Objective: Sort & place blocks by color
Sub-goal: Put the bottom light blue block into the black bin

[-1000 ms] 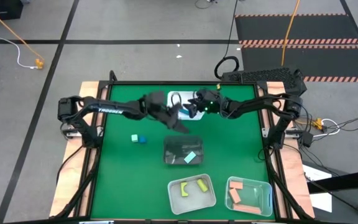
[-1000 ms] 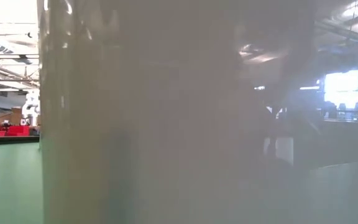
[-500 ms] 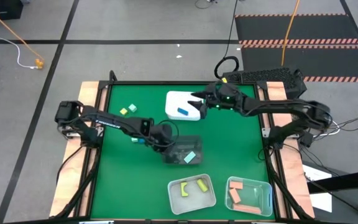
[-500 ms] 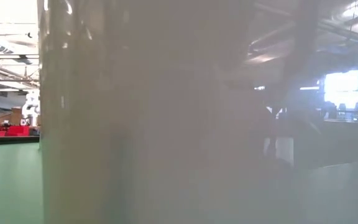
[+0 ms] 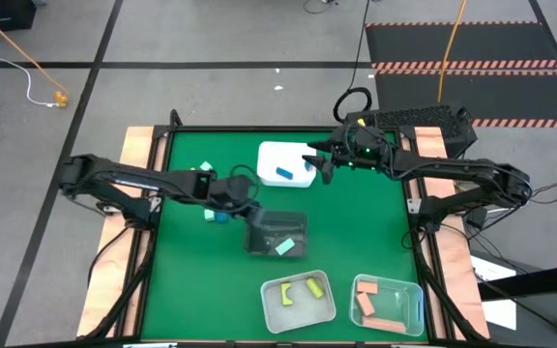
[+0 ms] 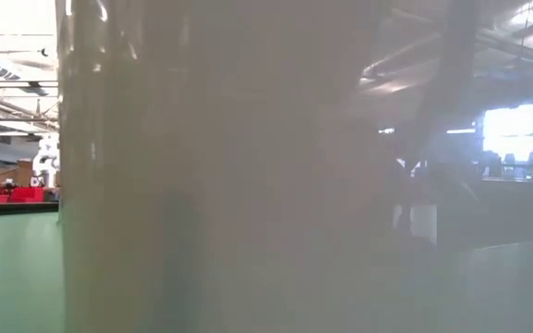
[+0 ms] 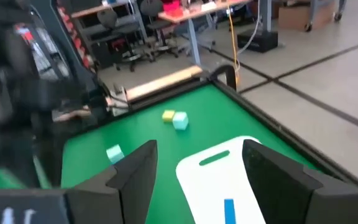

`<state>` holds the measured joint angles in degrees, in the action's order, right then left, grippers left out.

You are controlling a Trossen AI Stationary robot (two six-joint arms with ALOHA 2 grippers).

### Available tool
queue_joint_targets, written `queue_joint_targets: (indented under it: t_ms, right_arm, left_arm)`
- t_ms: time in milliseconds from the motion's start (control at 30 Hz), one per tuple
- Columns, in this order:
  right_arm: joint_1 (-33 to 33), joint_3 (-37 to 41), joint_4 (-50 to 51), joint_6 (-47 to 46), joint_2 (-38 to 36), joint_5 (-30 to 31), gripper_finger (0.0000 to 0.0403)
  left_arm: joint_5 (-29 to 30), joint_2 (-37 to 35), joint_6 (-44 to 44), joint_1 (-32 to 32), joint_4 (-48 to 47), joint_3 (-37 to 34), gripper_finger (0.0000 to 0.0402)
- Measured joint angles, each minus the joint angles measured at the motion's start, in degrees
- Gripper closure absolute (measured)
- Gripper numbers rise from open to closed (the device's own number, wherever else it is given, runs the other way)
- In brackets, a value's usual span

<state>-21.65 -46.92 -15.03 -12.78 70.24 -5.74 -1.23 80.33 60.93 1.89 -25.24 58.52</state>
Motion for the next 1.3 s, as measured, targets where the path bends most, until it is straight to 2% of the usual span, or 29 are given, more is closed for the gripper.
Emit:
queue_joint_targets:
  t_ms: [100, 233, 333, 500, 633, 800, 1000, 1300]
  right_arm:
    - [0.0, 0.0, 2.9, 0.0, 0.0, 0.1, 0.0177]
    - [0.0, 0.0, 7.5, 0.0, 0.0, 2.5, 0.0177]
    - [0.0, 0.0, 8.9, 0.0, 0.0, 4.1, 0.0177]
    - [0.0, 0.0, 9.3, -0.4, 0.0, 5.6, 0.0177]
    - [0.0, 0.0, 9.3, -1.5, 0.0, 5.7, 0.0177]
    - [0.0, 0.0, 9.5, -1.5, 0.0, 5.7, 0.0177]
    - [0.0, 0.0, 9.8, -1.5, 0.1, 5.7, 0.0177]
    - [0.0, 2.8, 9.3, -1.6, 0.1, 5.7, 0.0177]
  left_arm:
    - [6.6, -4.1, -1.3, 0.1, -7.8, 0.0, 0.0309]
    - [13.6, -8.0, 0.4, 0.0, -25.3, 0.0, 0.0309]
    - [13.1, -8.3, 2.1, 0.0, -33.1, -0.2, 0.0309]
    - [10.0, -6.0, 1.5, 0.0, -34.4, 0.0, 0.0296]
    - [9.9, -3.9, 1.5, 0.0, -39.2, 0.0, 0.0252]
    - [11.7, -1.7, 9.2, 0.0, -44.9, -0.1, 0.0185]
    - [14.0, 1.4, 21.8, -0.1, -45.4, -0.9, 0.0137]
    - [11.6, 3.3, 32.4, -0.2, -32.9, -9.9, 0.0133]
